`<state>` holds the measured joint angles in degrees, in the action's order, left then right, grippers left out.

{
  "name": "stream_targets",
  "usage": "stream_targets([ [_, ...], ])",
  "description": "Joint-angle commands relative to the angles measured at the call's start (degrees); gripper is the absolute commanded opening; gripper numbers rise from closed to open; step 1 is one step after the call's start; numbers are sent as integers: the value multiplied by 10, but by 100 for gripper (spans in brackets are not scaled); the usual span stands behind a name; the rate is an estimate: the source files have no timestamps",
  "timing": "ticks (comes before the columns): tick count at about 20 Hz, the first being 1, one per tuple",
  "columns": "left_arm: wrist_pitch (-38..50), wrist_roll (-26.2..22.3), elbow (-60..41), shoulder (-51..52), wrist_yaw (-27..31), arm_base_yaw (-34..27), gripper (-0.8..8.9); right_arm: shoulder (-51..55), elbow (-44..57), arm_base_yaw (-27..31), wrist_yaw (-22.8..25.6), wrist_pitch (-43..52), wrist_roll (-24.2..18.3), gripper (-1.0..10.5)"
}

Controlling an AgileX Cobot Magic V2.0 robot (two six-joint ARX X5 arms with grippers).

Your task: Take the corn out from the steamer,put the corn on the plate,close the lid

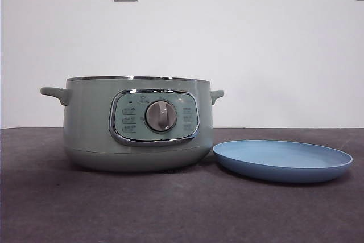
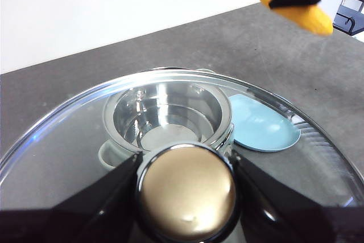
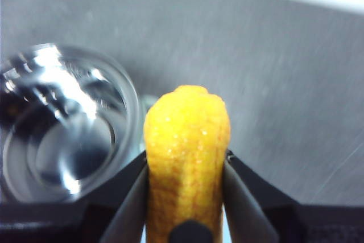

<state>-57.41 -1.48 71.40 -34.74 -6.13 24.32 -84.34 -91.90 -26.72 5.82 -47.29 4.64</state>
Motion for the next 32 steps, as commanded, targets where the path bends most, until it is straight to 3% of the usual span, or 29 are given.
stream_targets([
  [1,24,0,3,6,-2,0,-8,22,115,30,-42,70,4,-15],
  [9,25,2,3,6,-2,0,-8,1,384,73,-76,325,36,-15],
  [18,25,2,3,6,-1,0,-8,-136,397,83,-104,436,59,-15],
  [27,27,2,3,5,-1,0,-8,-169,397,83,-103,438,59,-12],
  [30,29,2,3,5,-1,0,-8,-169,397,83,-103,438,66,77],
  [32,34,2,3,1,-1,0,-8,-163,397,83,-105,438,70,330],
])
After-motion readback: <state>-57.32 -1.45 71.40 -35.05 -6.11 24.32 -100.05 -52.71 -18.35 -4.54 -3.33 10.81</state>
